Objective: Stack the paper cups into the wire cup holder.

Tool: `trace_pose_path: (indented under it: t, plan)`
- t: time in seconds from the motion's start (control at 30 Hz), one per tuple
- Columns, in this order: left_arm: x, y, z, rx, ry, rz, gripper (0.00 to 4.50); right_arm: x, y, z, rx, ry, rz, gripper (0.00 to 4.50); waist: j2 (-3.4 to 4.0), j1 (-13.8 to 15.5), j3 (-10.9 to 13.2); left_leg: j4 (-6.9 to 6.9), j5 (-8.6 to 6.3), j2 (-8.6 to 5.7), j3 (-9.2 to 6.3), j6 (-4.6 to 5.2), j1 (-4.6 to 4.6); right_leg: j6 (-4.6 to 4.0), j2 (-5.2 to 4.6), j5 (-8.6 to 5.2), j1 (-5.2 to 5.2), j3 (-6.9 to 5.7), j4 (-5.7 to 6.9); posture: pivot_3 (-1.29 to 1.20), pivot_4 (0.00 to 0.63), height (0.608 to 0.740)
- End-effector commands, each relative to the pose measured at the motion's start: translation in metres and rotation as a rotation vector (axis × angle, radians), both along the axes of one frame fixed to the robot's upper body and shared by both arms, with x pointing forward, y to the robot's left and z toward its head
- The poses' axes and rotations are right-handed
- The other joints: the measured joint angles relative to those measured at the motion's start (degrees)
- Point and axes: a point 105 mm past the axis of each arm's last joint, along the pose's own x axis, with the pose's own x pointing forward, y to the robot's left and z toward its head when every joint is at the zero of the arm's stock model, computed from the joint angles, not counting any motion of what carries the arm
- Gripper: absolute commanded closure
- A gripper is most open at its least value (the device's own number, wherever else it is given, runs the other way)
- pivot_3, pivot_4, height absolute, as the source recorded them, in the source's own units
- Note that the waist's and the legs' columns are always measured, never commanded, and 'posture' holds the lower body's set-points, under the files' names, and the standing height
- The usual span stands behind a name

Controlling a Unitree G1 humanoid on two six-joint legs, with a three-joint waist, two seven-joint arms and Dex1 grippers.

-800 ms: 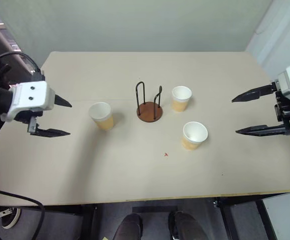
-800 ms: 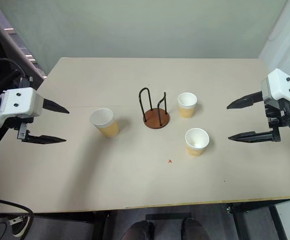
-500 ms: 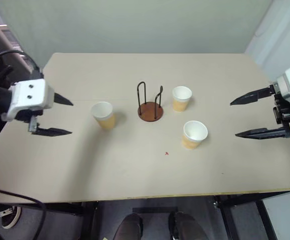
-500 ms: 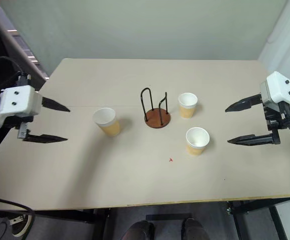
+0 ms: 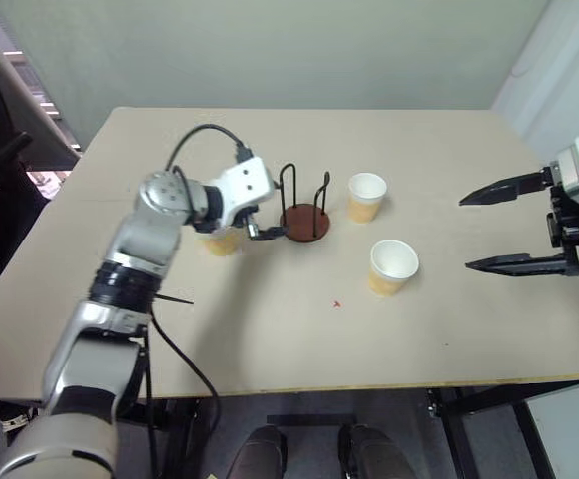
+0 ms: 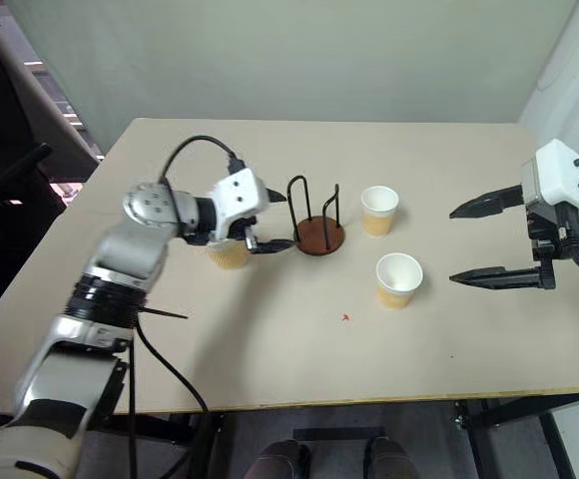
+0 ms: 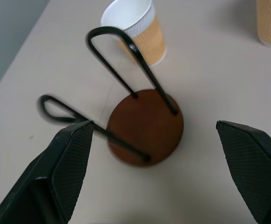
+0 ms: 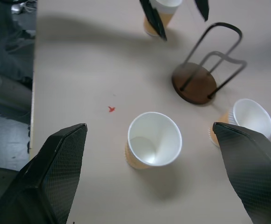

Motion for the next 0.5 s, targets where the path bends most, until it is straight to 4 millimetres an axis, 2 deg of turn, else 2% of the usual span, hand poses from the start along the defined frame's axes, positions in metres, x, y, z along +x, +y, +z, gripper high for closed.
trace_pose_path:
  t: [0.03, 0.33, 0.5]
  plan:
    - [0.011, -0.001, 0.012, -0.06, -0.019, 0.088, 0.01, -0.01, 0.0, 0.013, 0.002, -0.056, -0.019, 0.0, 0.0, 0.2, 0.0, -0.02, 0.0, 0.01, 0.0, -0.01, 0.0, 0.03, 0.02, -0.02, 0.0, -0.01, 0.0, 0.0, 0.15, 0.74]
    - [0.011, -0.003, 0.004, -0.153, 0.082, 0.129, 0.01, -0.012, -0.006, 0.014, -0.004, -0.065, -0.072, 0.0, 0.0, 0.75, 0.0, 0.14, 0.05, -0.09, 0.0, 0.05, -0.08, 0.25, 0.02, 0.06, 0.07, 0.06, -0.09, 0.0, 0.15, 0.74]
    - [0.021, -0.009, 0.007, -0.212, 0.103, 0.159, 0.01, -0.013, -0.007, 0.013, -0.004, -0.068, -0.086, 0.0, -0.01, 0.99, 0.0, 0.3, 0.11, -0.14, -0.01, 0.17, -0.09, 0.41, 0.01, 0.15, 0.15, 0.11, -0.1, 0.0, 0.15, 0.74]
